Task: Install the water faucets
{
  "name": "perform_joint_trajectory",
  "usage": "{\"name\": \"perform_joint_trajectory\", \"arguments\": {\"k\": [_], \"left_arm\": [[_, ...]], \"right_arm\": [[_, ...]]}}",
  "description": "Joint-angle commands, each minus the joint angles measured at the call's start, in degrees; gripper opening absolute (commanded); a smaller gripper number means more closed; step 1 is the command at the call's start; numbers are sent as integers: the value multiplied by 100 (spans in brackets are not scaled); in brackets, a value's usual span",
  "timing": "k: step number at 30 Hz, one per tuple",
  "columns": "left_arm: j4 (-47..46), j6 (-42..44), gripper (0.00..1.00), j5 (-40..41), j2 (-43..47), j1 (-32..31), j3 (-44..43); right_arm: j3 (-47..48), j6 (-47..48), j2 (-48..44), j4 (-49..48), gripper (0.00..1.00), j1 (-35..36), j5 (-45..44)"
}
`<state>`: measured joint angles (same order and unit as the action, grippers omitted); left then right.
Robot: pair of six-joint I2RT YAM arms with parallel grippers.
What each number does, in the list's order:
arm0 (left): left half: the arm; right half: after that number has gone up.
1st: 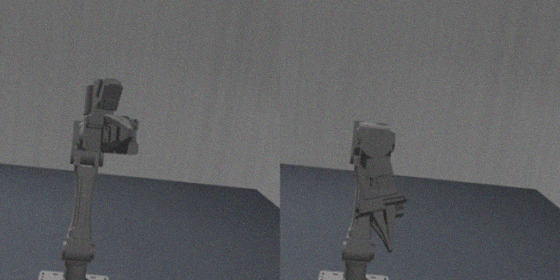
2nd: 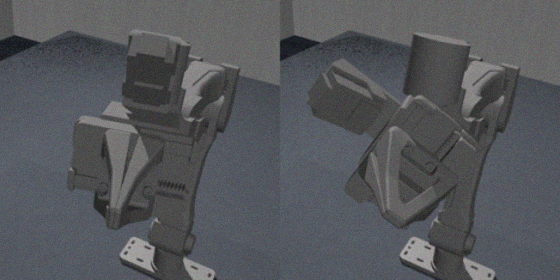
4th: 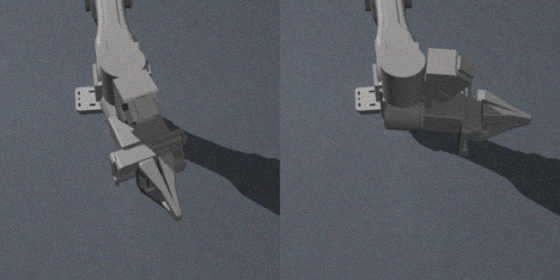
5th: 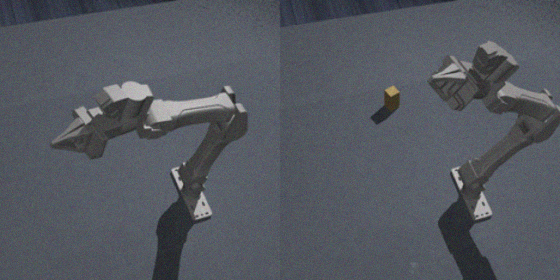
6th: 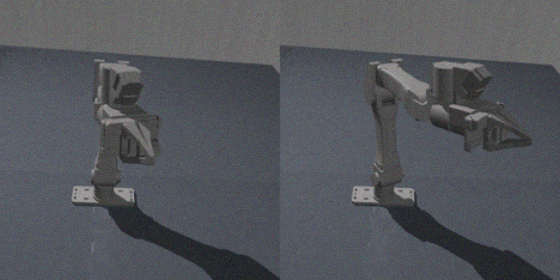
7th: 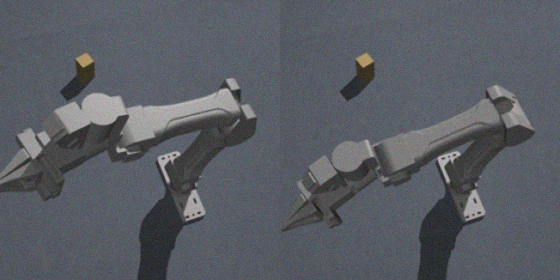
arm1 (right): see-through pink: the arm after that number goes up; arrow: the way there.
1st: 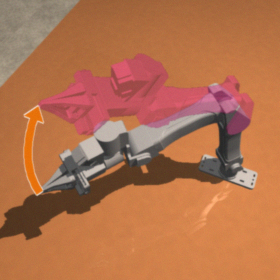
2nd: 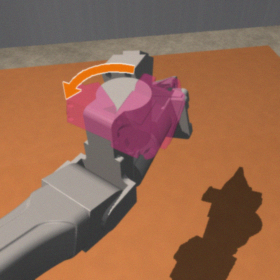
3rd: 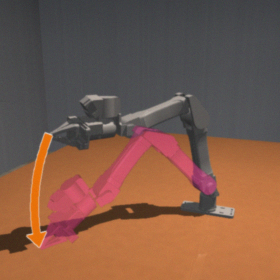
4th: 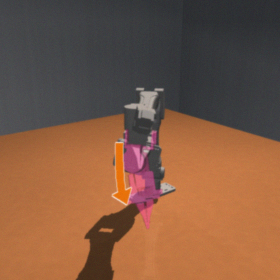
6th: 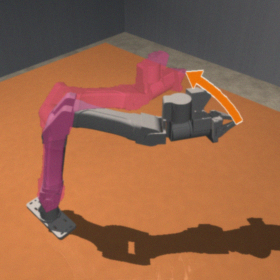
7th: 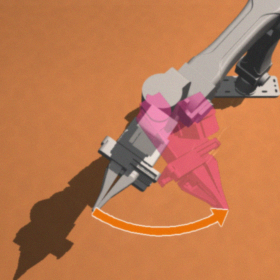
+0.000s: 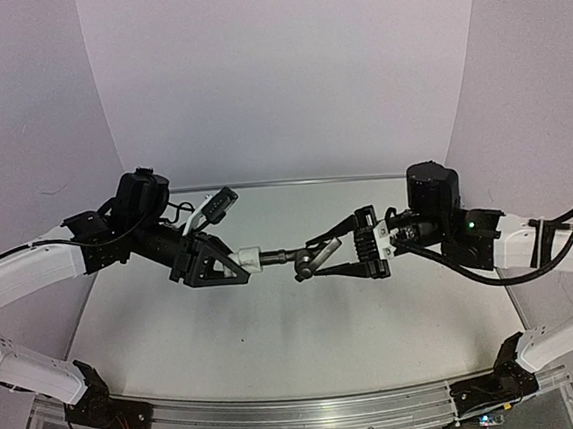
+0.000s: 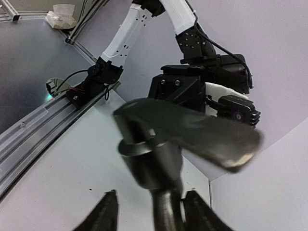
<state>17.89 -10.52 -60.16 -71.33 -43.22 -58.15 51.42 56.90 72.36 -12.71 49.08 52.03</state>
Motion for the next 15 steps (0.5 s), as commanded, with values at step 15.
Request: {"name": "perform_joint_trajectory", "arguments": {"k": [15], "left_arm": [[-787,2472,0,3638,649,7,-238]], "right_arm": [[580,-8224,903,-988,0,42,-1264]]}}
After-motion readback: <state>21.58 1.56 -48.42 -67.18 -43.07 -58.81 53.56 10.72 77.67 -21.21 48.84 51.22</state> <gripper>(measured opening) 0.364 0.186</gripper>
